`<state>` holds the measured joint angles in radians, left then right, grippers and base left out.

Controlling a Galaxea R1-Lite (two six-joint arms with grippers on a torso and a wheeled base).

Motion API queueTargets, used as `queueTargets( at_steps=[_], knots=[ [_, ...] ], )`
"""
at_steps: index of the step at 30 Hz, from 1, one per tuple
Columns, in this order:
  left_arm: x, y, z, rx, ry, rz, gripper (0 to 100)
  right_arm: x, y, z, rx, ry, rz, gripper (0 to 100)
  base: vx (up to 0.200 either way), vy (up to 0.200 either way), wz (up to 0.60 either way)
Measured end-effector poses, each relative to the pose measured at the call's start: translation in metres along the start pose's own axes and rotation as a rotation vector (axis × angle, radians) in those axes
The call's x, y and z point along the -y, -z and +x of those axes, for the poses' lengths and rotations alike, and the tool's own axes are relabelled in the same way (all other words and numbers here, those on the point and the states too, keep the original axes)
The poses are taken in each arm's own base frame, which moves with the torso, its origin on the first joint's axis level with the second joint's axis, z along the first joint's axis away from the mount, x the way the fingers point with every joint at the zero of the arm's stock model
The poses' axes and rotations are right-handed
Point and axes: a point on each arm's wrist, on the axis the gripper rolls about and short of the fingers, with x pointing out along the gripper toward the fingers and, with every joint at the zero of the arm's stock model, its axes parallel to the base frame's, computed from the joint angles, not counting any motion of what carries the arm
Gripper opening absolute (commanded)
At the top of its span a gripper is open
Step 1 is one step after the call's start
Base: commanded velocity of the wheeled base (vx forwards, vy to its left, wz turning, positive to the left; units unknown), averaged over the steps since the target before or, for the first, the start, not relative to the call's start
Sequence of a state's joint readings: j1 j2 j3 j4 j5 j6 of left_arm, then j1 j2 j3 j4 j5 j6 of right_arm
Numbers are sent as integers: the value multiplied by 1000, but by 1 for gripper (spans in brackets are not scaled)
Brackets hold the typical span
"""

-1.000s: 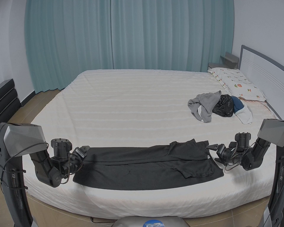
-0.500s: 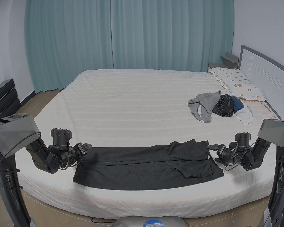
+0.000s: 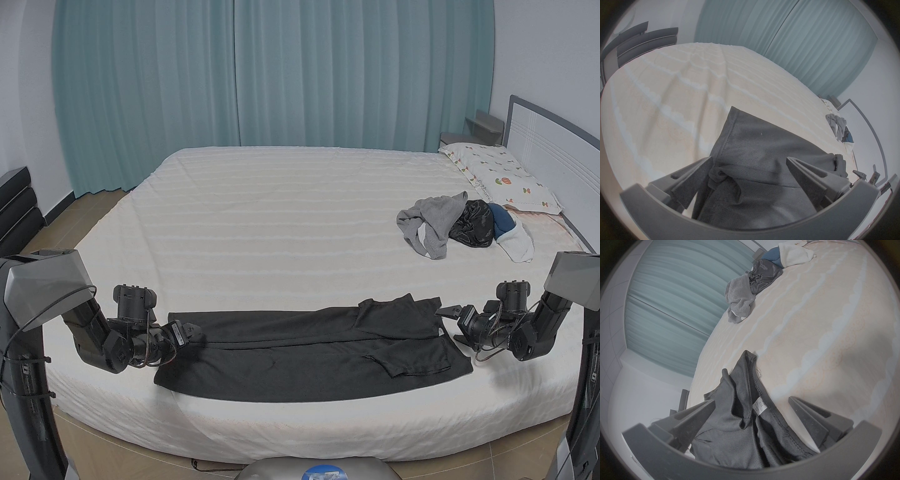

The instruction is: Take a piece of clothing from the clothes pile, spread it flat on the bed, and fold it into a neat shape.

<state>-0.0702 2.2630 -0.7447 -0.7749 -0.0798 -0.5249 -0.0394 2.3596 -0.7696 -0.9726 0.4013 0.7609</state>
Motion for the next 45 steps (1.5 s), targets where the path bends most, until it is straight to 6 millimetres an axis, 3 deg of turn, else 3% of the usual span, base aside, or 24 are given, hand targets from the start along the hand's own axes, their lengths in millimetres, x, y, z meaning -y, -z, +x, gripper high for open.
queueTargets(
  at_steps=[8,15,34,35,45],
  knots=[
    [-2,-12,-15,41,10,-16,100,0,1,0,-4,0,-1,100,0,0,0],
    [-7,-18,-12,59,5,-21,100,0,2,0,-5,0,-1,100,0,0,0],
    [-15,2,-3,-57,65,33,100,0,2,0,-7,1,-1,100,0,0,0],
    [-15,2,-2,-57,64,33,0,-1,2,1,-7,0,-1,100,0,0,0],
    [-17,1,-2,-57,60,22,0,-1,2,1,-7,0,-1,100,0,0,0]
  ],
)
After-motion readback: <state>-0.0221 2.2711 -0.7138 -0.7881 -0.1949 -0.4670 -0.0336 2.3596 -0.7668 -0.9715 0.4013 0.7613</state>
